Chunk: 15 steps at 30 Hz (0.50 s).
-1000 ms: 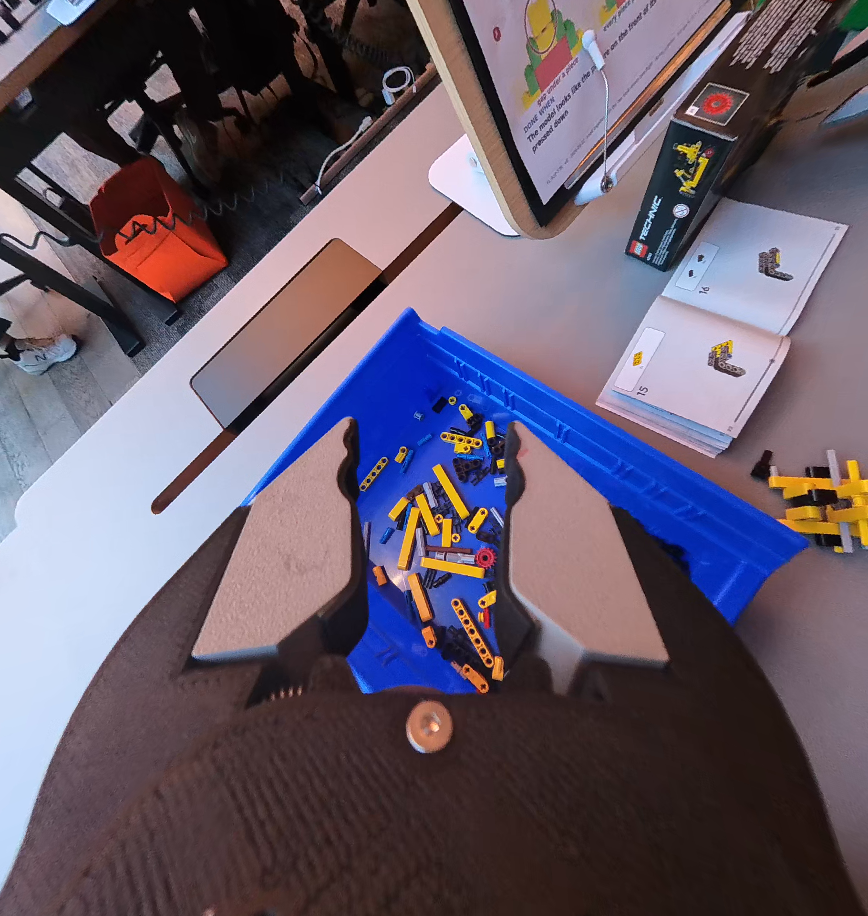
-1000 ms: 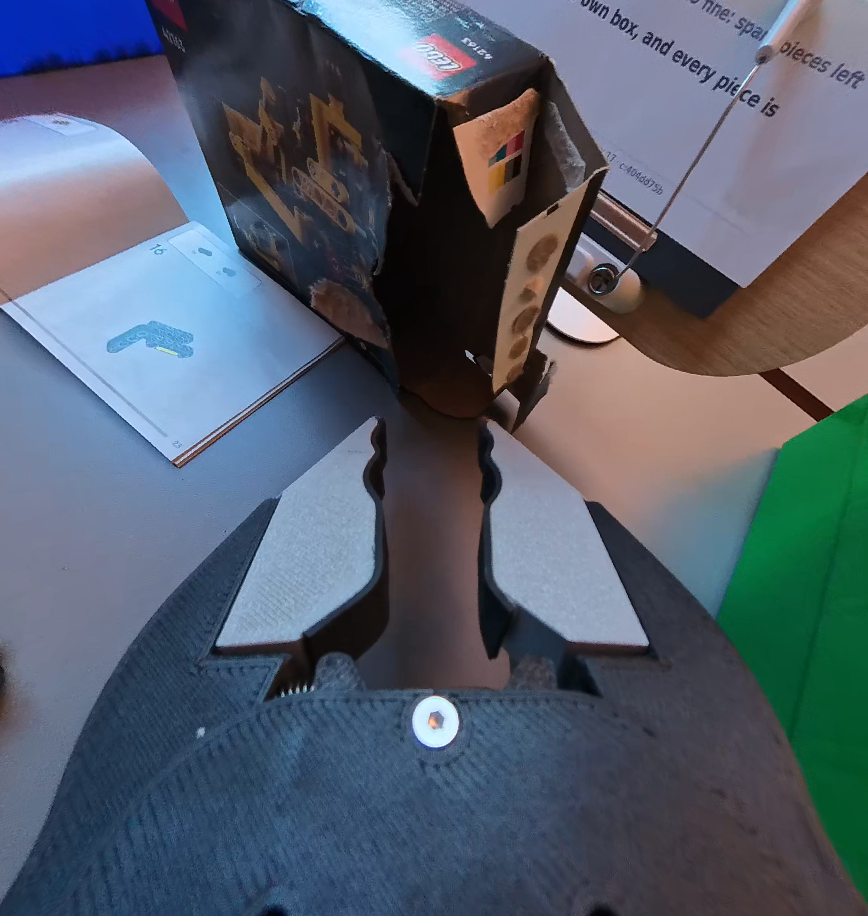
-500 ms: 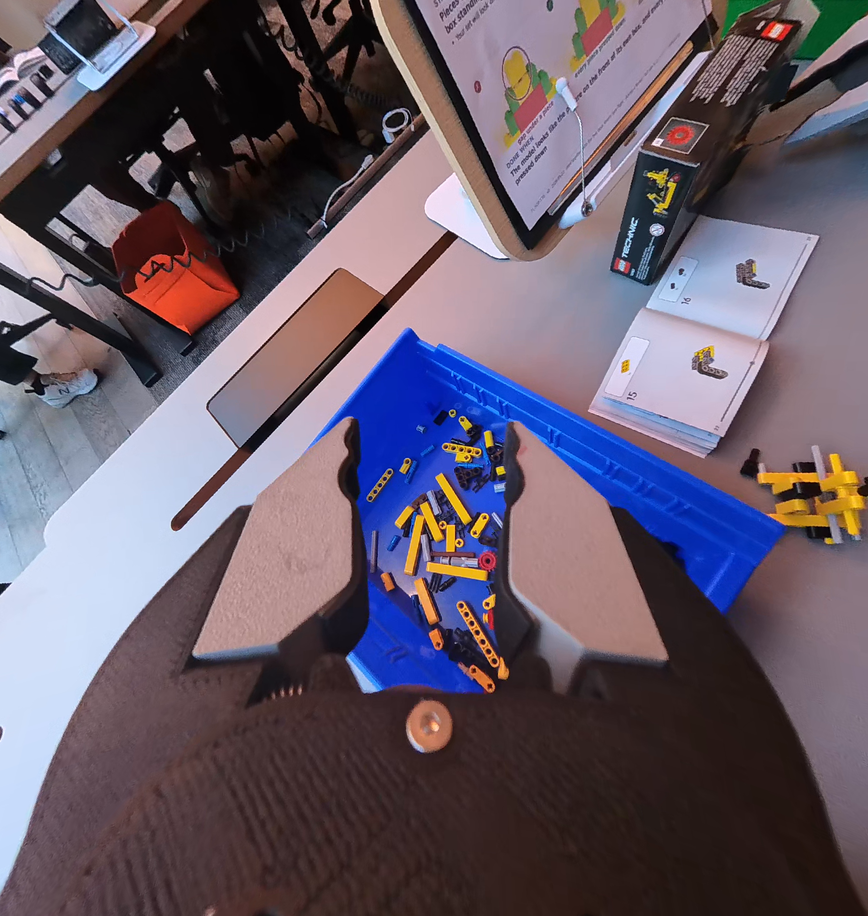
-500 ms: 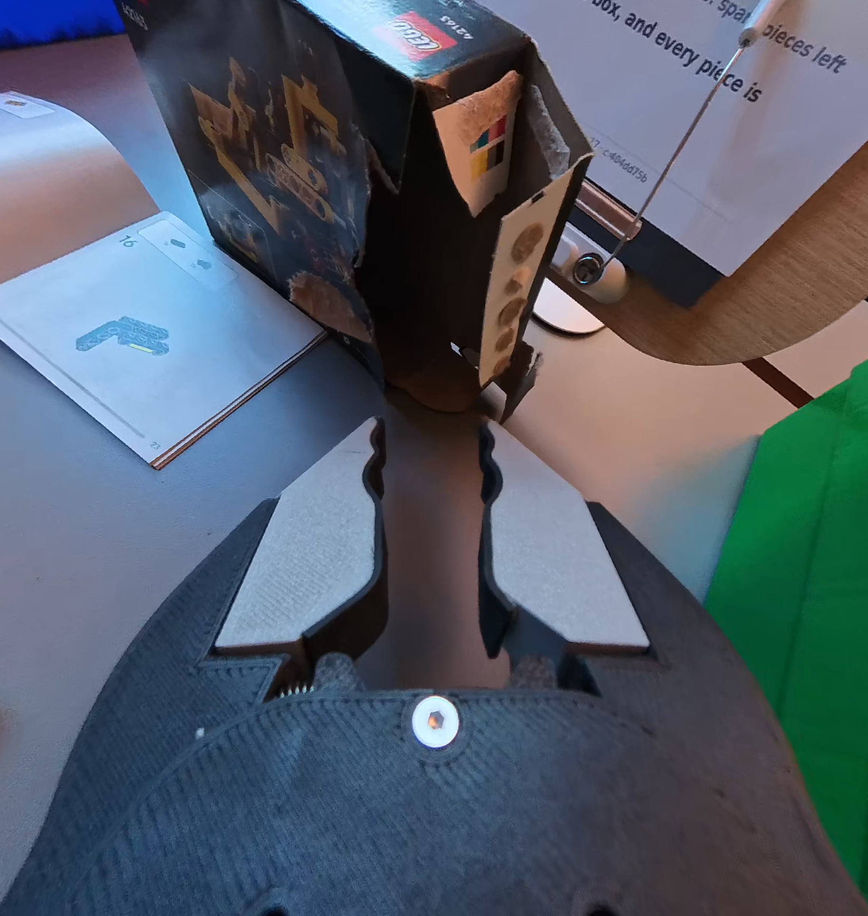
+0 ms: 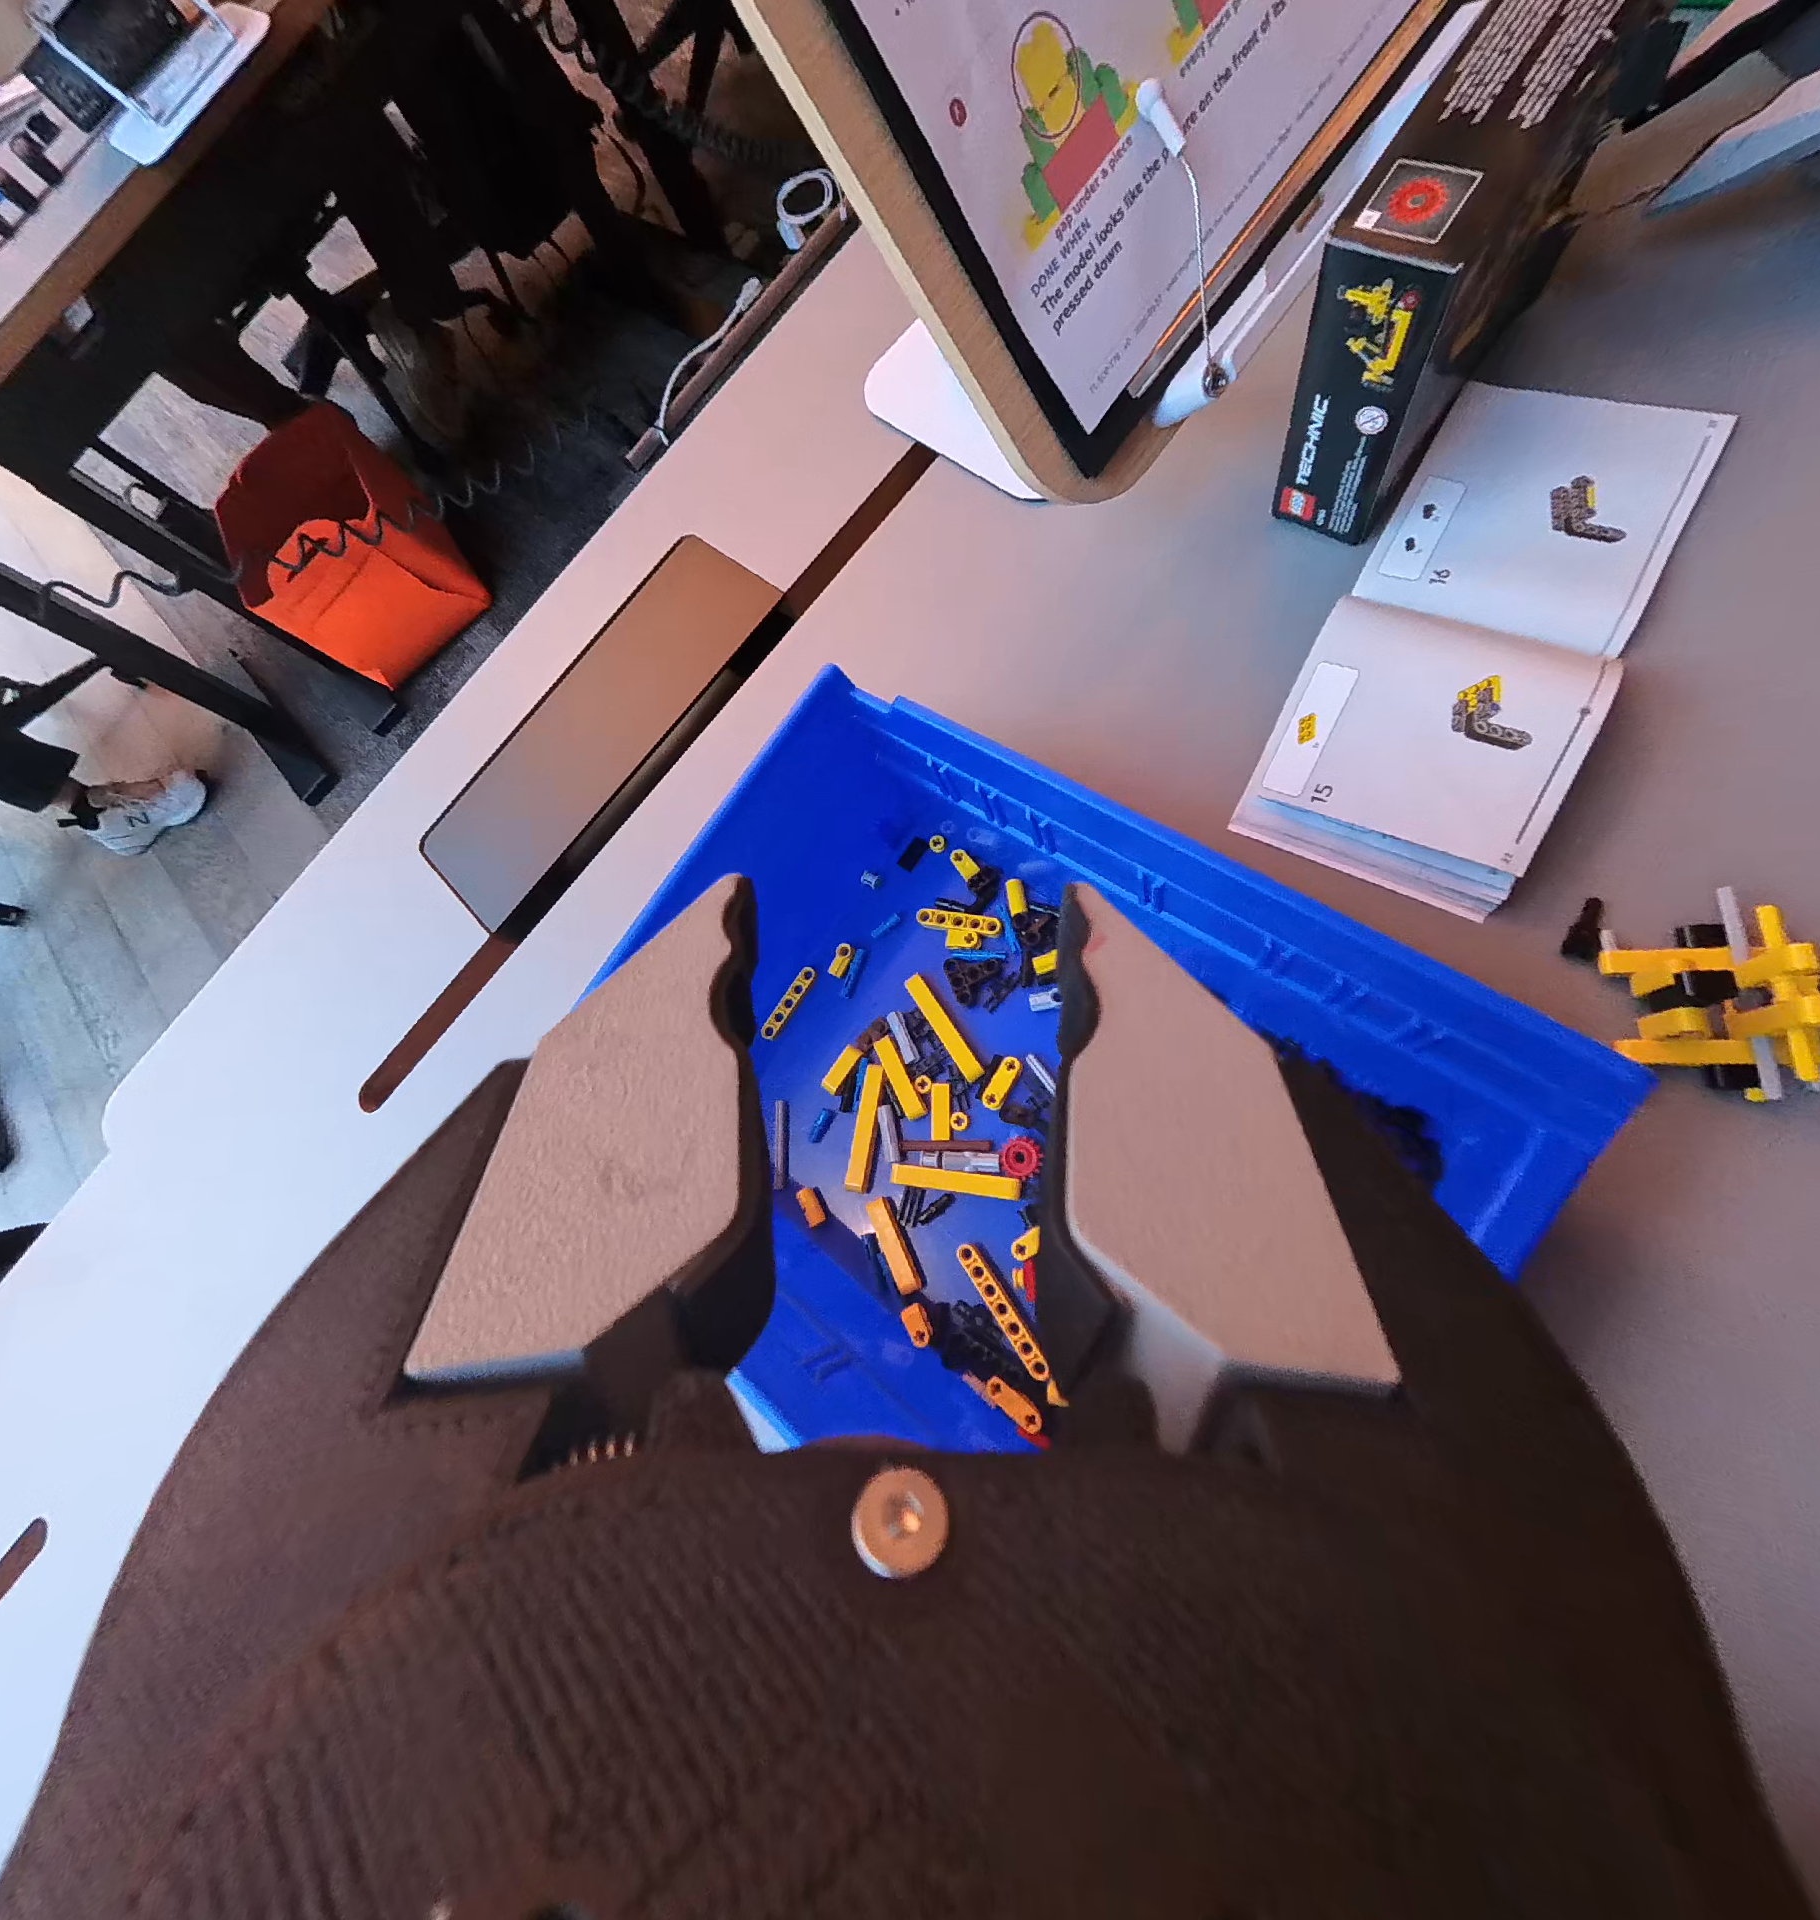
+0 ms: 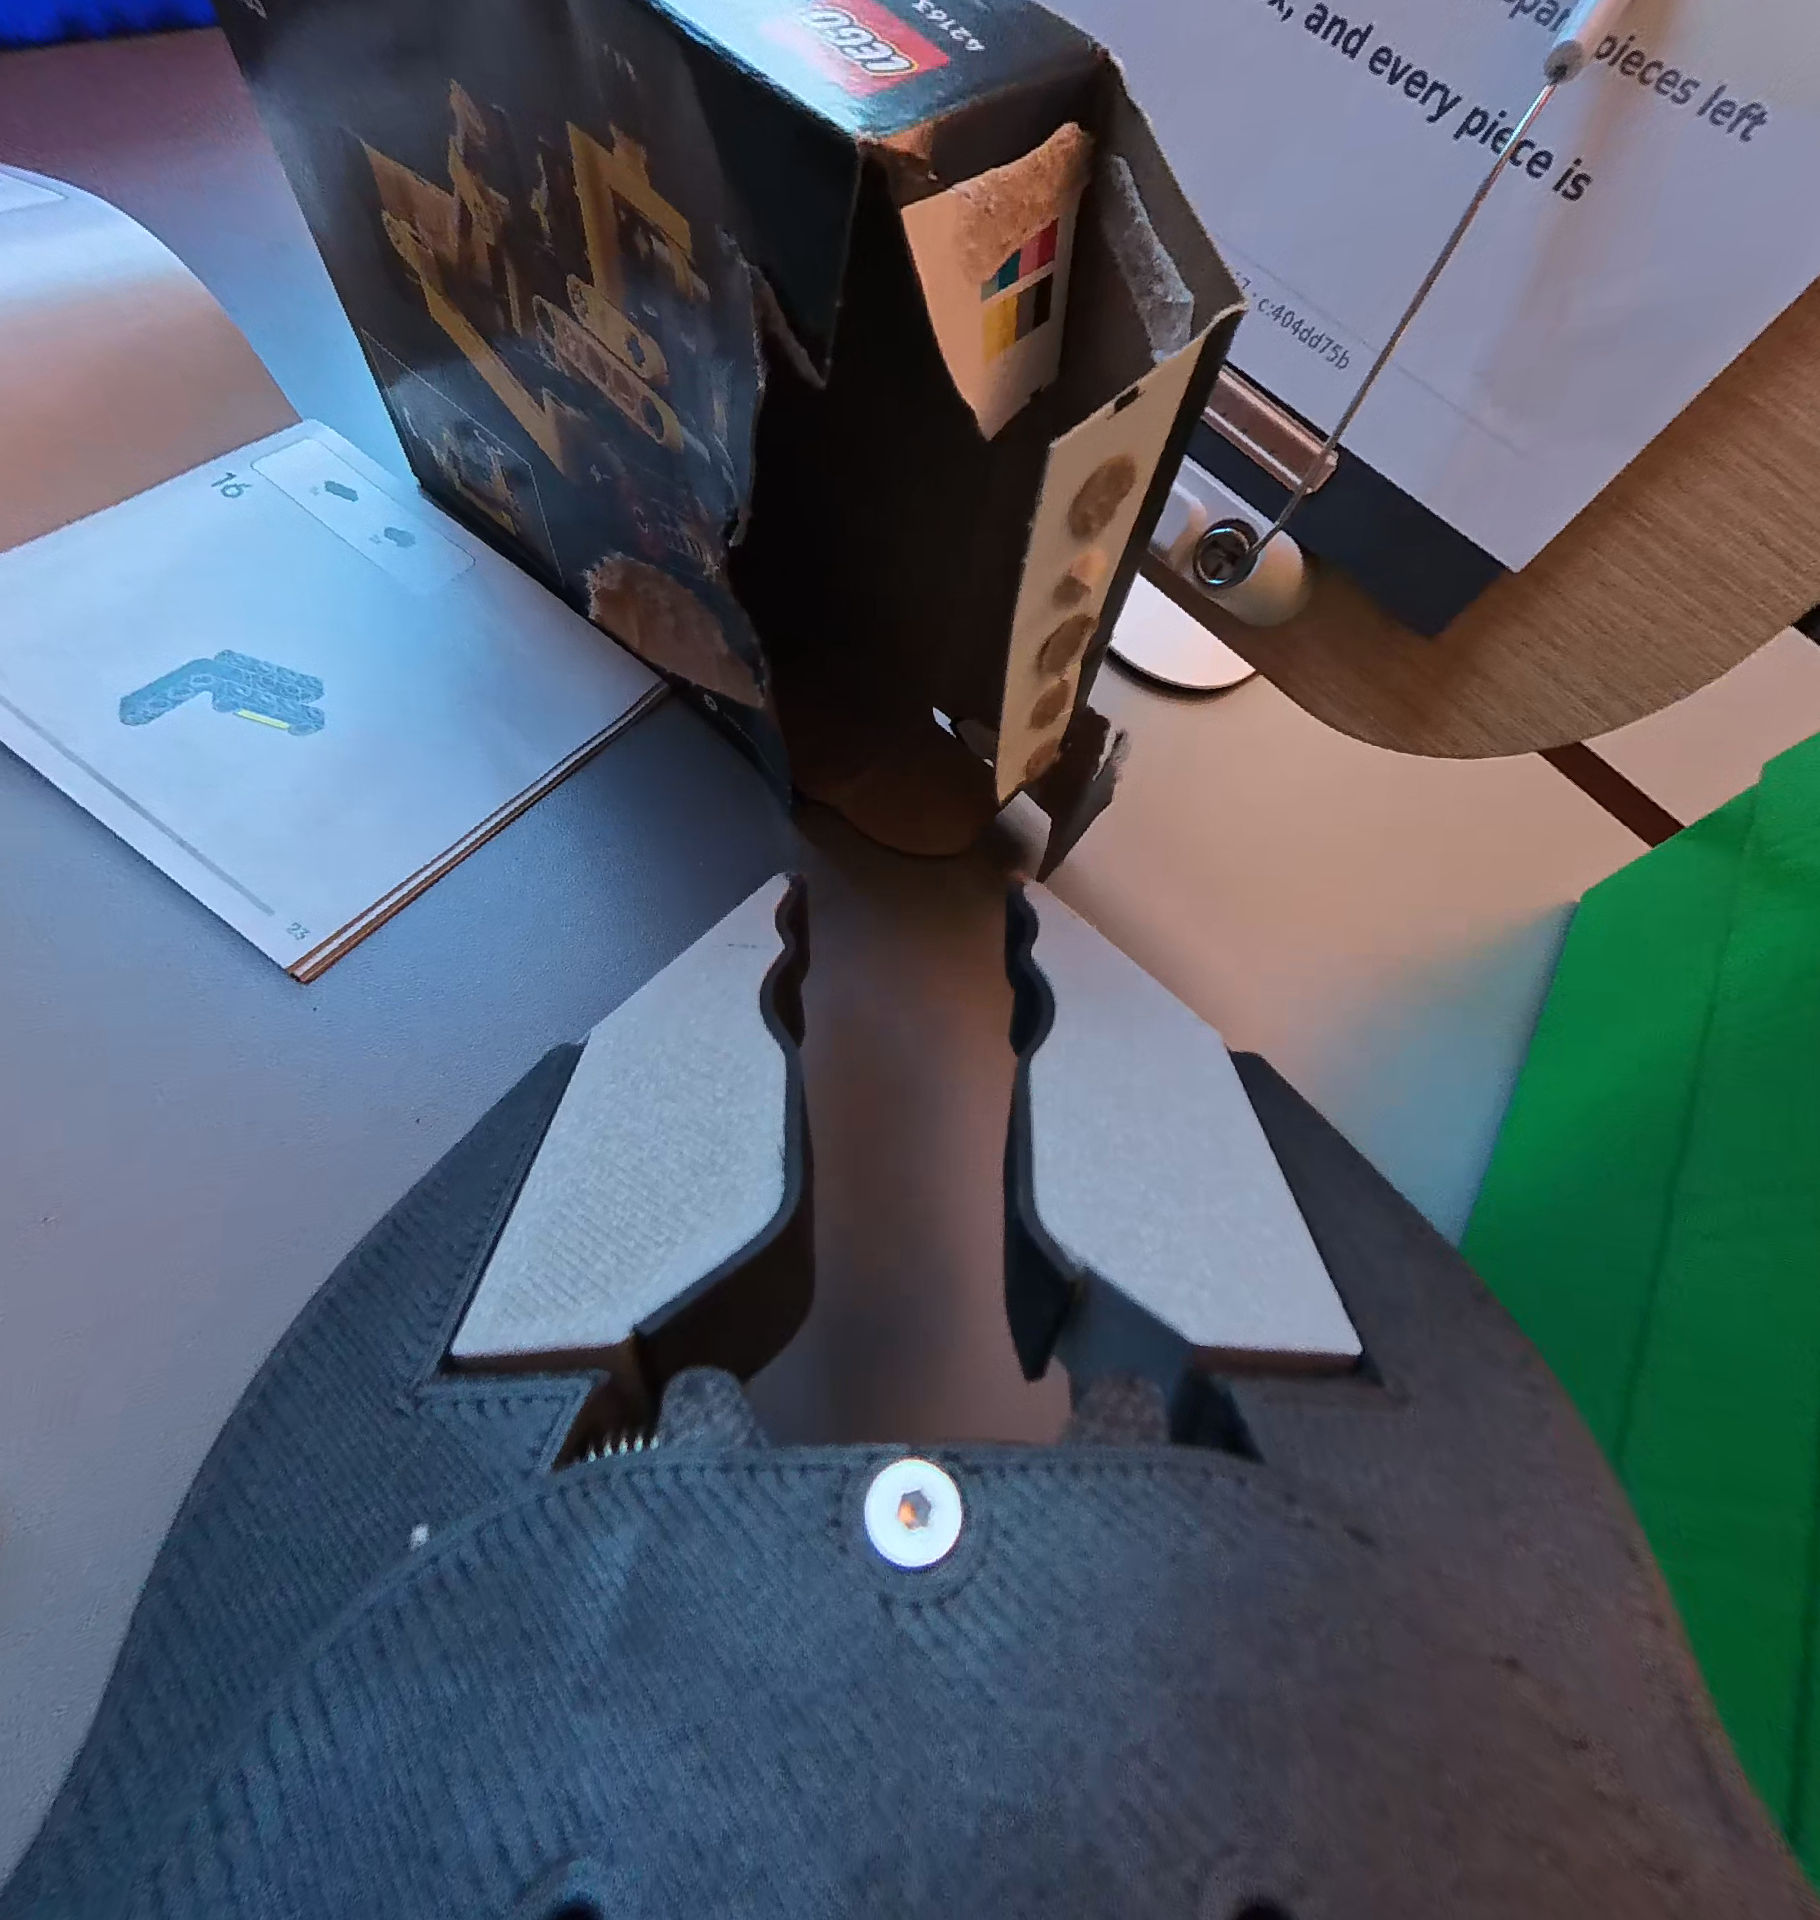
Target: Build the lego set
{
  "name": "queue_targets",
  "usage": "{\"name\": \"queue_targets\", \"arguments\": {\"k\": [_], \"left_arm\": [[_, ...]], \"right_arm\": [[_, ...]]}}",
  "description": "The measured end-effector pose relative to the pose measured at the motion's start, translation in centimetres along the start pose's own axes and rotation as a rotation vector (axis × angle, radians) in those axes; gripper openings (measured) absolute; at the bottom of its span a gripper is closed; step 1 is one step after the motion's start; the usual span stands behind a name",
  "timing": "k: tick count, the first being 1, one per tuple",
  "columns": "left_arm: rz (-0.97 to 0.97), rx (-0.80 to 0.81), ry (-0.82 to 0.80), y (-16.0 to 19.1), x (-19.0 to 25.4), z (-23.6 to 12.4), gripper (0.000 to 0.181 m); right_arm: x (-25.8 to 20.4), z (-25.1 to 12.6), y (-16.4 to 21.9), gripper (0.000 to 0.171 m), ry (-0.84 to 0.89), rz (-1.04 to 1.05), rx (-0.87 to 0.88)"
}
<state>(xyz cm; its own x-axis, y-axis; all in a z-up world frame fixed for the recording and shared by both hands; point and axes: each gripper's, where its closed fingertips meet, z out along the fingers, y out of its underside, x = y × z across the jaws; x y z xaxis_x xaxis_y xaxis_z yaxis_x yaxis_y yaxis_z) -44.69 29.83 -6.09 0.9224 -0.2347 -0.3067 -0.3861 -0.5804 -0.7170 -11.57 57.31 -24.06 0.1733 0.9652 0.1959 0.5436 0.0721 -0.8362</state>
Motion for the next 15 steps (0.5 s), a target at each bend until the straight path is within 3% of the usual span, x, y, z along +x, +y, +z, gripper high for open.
{"name": "queue_targets", "arguments": {"k": [15], "left_arm": [[-0.033, -0.064, -0.025, 1.3, -1.5, 2.1, 0.055]], "right_arm": [[0.0, 0.3, 0.3, 0.034, 0.042, -0.046, -0.029]]}}
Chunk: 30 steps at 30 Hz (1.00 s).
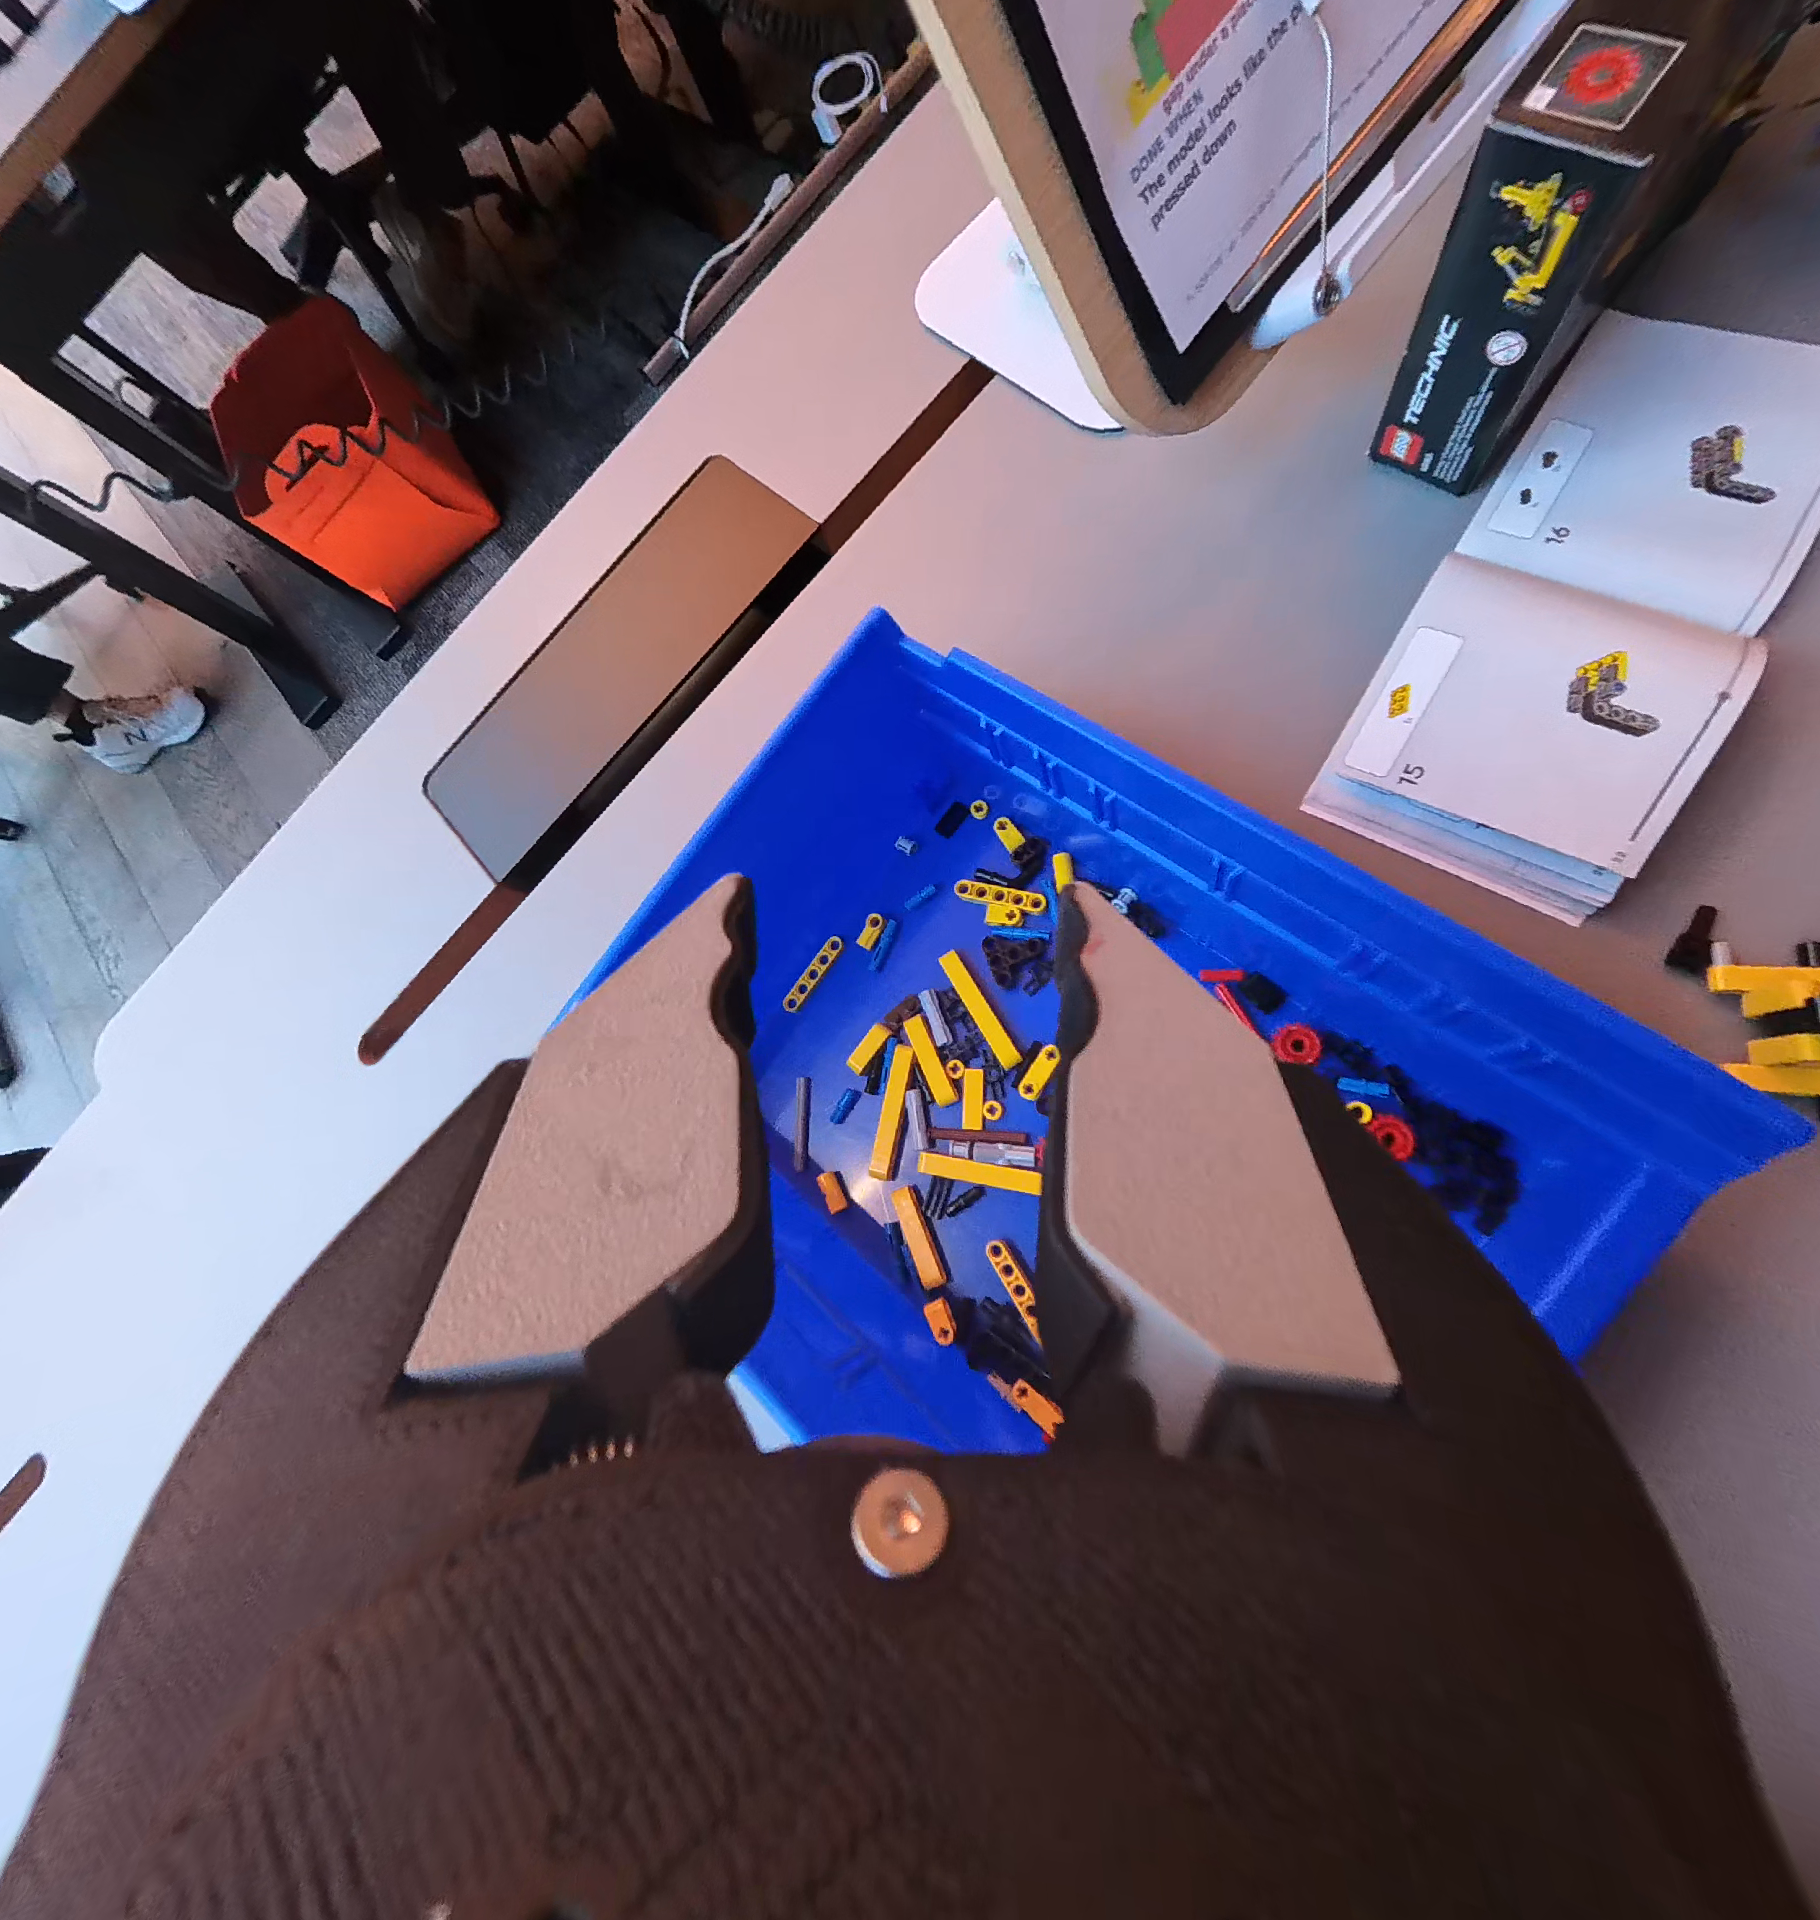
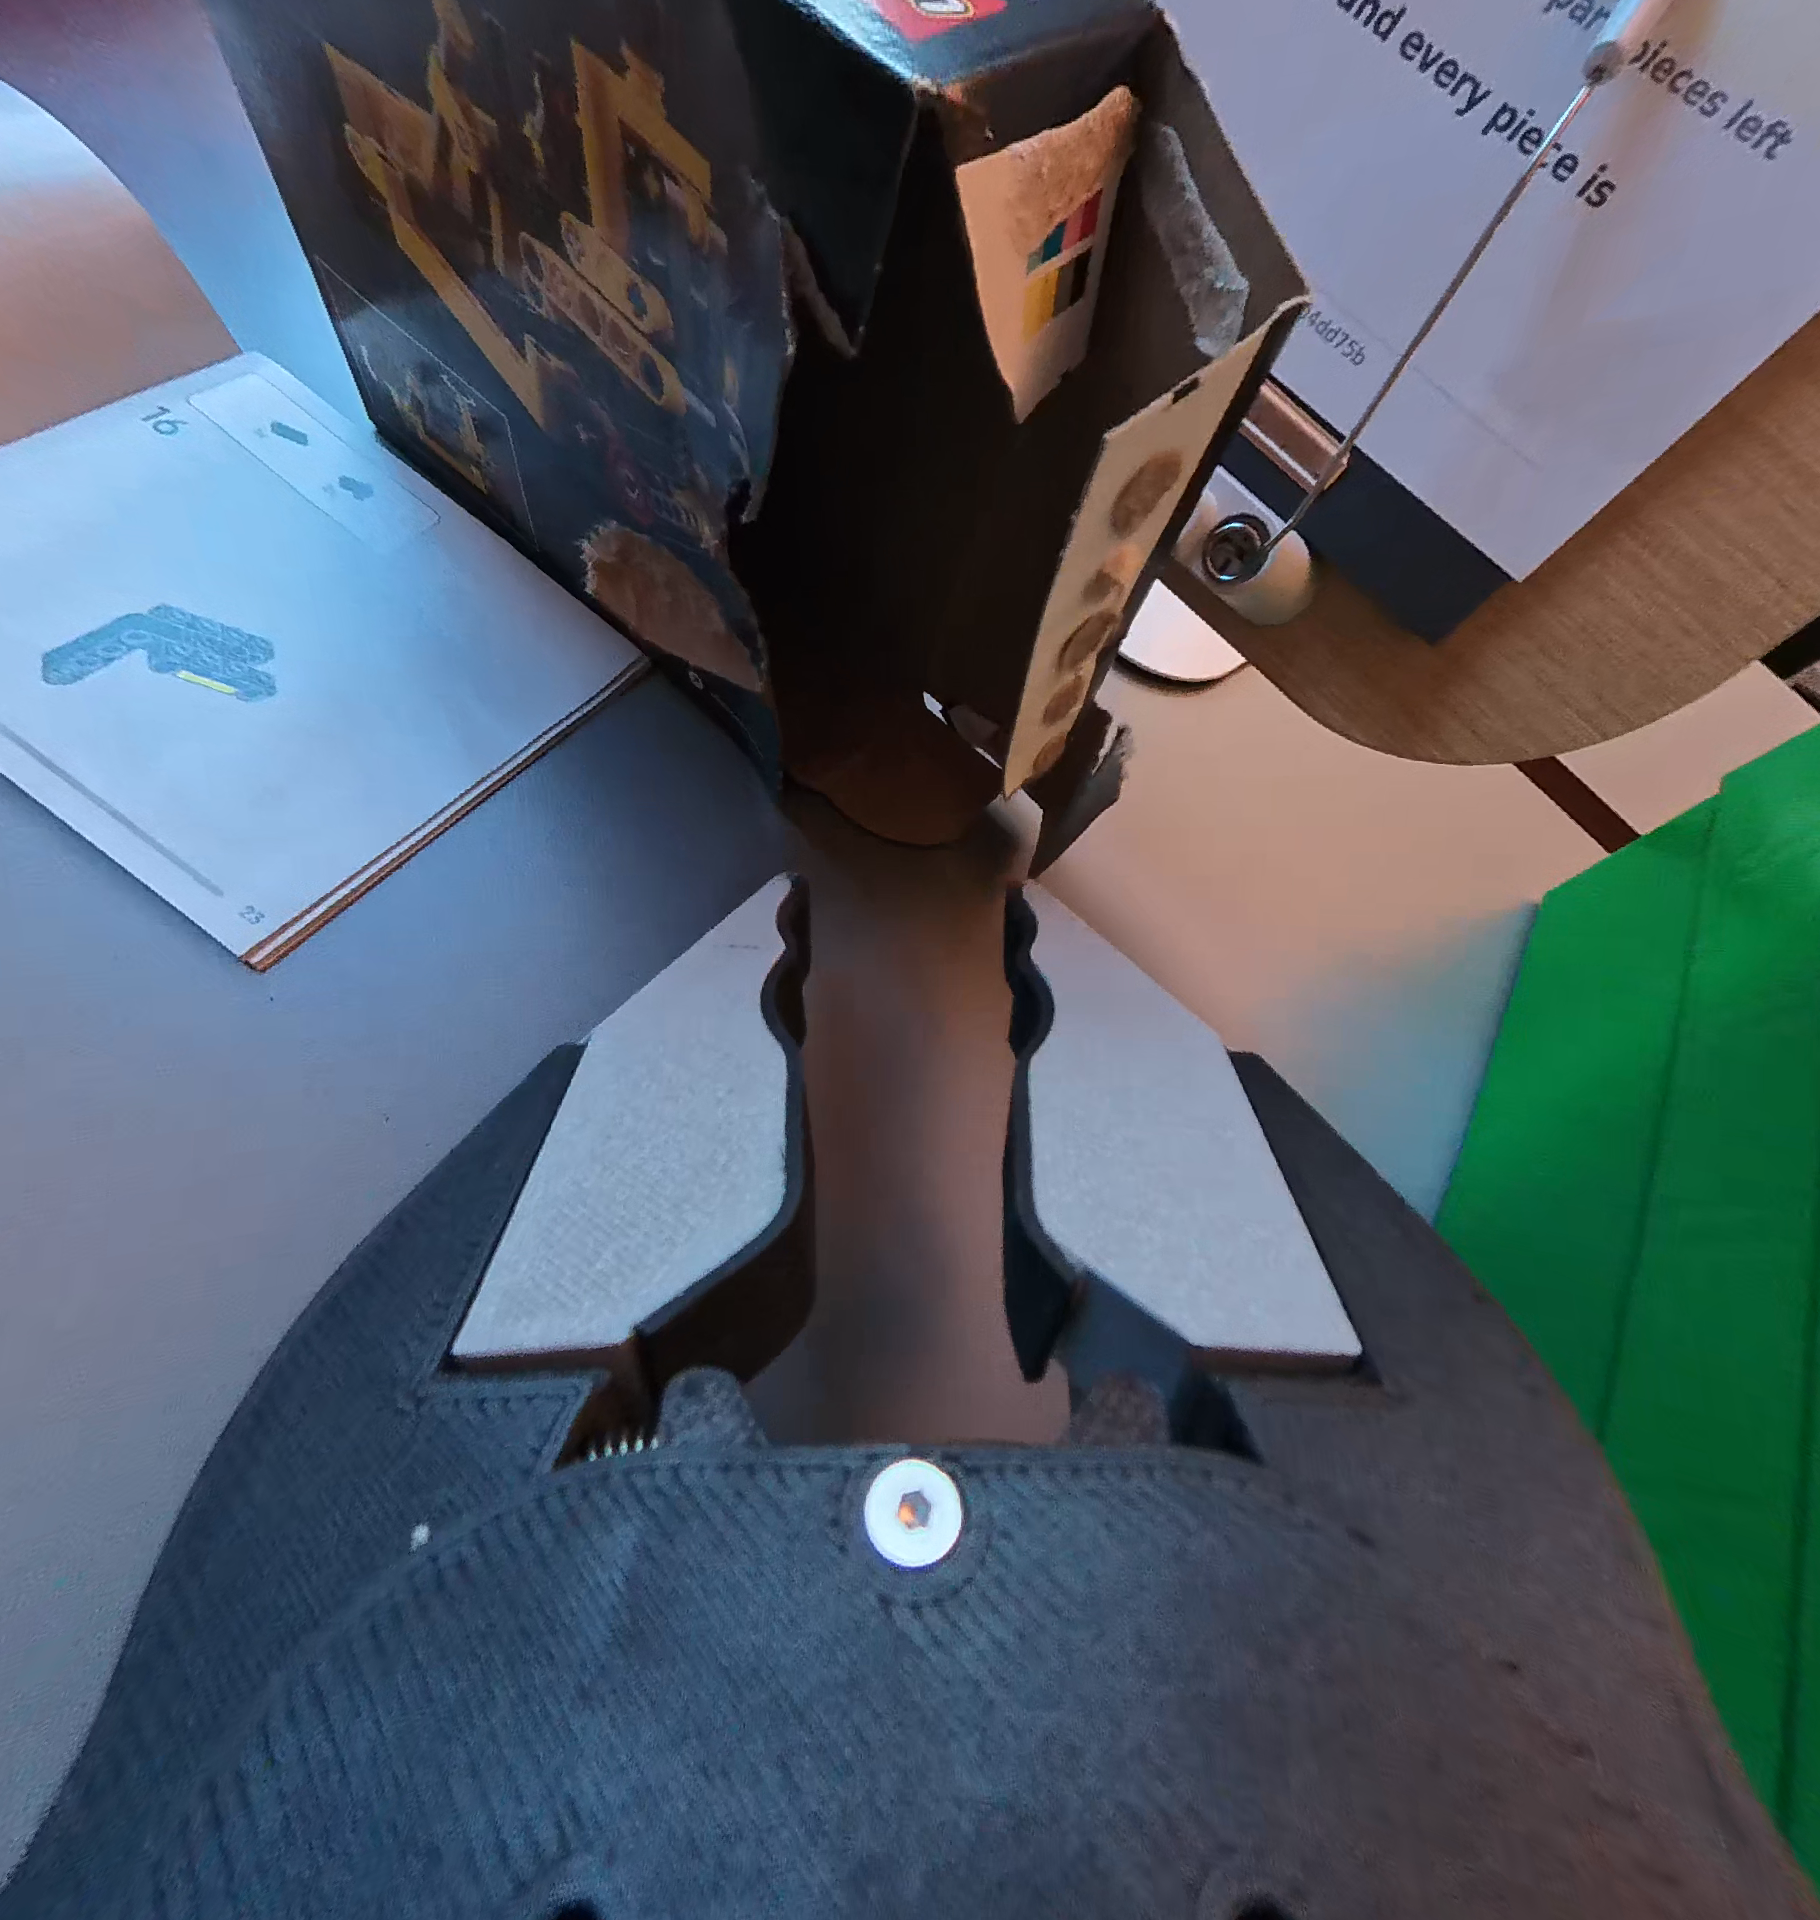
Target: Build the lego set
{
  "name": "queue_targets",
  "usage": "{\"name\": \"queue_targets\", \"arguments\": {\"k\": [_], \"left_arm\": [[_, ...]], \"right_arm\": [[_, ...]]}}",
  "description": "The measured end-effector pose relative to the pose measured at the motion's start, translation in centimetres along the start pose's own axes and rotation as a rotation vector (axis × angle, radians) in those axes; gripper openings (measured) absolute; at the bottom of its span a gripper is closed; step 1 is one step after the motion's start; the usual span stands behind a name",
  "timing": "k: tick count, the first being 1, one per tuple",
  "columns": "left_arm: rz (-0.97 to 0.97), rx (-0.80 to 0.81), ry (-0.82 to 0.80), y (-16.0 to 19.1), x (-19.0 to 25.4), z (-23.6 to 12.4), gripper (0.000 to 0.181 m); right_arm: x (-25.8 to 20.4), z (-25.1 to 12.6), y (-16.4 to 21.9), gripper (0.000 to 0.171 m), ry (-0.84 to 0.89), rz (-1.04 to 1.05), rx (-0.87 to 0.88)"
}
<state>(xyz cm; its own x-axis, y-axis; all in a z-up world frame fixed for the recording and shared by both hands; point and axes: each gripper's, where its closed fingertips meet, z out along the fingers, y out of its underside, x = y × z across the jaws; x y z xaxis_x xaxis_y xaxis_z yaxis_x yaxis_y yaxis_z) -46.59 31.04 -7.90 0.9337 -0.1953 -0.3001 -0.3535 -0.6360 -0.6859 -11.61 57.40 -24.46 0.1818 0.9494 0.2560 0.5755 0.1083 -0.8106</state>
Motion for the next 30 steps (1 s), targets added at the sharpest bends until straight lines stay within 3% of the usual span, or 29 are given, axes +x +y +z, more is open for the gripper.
{"name": "queue_targets", "arguments": {"k": [12, 17, 30], "left_arm": [[-0.056, -0.102, 0.031, 2.1, -0.7, 3.0, 0.055], [-0.066, -0.057, 0.058, 1.3, -0.4, 3.2, 0.052], [-0.036, -0.102, 0.018, 2.1, -0.9, 3.4, 0.056]], "right_arm": [[-0.3, 0.0, 0.0, 0.031, 0.036, -0.070, -0.003], [-0.3, 0.8, 0.7, 0.030, 0.001, -0.062, -0.062], [0.6, 0.3, -0.1, 0.030, -0.023, 0.032, 0.004]]}}
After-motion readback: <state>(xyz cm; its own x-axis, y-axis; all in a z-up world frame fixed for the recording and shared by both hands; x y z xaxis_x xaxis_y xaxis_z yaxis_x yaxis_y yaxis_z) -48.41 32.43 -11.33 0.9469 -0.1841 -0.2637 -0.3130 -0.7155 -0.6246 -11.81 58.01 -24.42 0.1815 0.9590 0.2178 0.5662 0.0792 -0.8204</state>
